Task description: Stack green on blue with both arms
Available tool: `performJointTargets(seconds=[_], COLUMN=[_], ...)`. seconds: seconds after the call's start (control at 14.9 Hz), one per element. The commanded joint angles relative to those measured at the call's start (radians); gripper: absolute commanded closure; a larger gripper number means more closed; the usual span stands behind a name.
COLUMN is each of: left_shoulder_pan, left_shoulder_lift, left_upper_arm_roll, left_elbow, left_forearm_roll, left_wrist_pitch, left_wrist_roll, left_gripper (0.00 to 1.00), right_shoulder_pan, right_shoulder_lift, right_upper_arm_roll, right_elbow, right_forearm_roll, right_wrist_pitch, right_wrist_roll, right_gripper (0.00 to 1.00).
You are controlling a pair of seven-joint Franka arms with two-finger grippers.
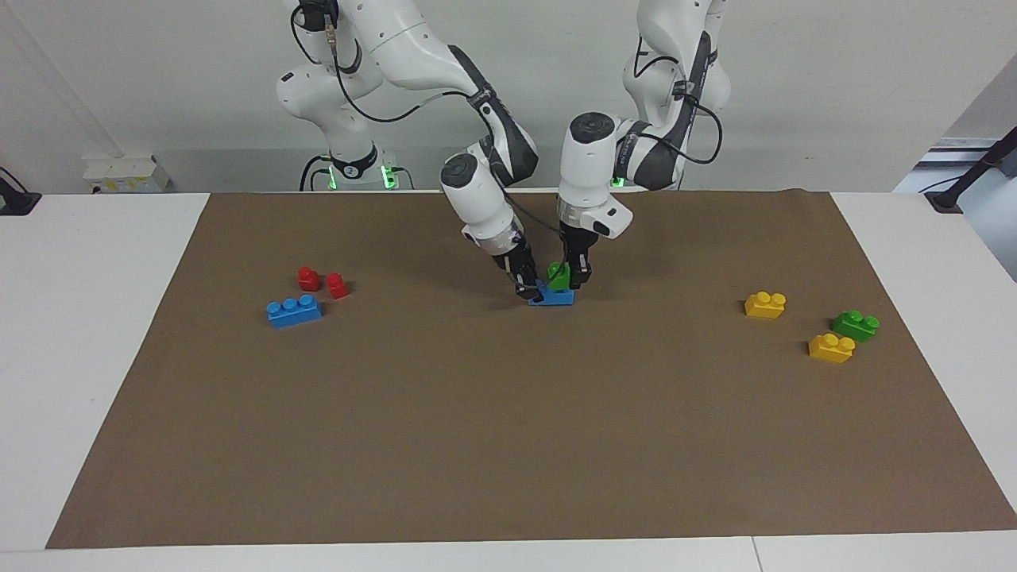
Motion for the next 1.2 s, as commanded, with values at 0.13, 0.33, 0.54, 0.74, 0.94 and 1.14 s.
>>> performJointTargets(seconds=[0.13, 0.33, 0.54, 0.74, 0.94, 1.14], left_shoulder_pan=[-0.026, -0.036, -0.036, -0.036, -0.034, -0.034], left_shoulder_lift=[-0.01, -0.007, -0.007, -0.004, 0.007, 0.021], left_upper_arm_roll=[0.012, 0.013, 0.013, 0.013, 0.013, 0.015], left_elbow=[-0.049, -0.058, -0.067, -0.071, -0.072, -0.072], left_forearm_roll=[0.029, 0.029, 0.029, 0.03, 0.03, 0.041], left_wrist_pitch=[0.046, 0.046, 0.051, 0.057, 0.084, 0.092], left_wrist_roll=[-0.032, -0.032, -0.032, -0.032, -0.032, -0.032], left_gripper=[1.0, 1.0, 1.0, 1.0, 1.0, 1.0], right_shoulder_pan=[0.0, -0.002, -0.002, -0.003, -0.003, -0.003], right_shoulder_lift=[0.01, 0.01, 0.01, 0.01, 0.01, 0.01], right_upper_arm_roll=[0.002, 0.002, 0.002, 0.002, 0.002, 0.002], right_elbow=[-0.02, -0.02, -0.02, -0.02, -0.021, -0.021], right_forearm_roll=[0.029, 0.029, 0.029, 0.029, 0.029, 0.029], right_wrist_pitch=[0.02, 0.02, 0.02, 0.02, 0.02, 0.022], right_wrist_roll=[-0.041, -0.041, -0.041, -0.041, -0.041, -0.042], right_gripper=[1.0, 1.0, 1.0, 1.0, 1.0, 1.0])
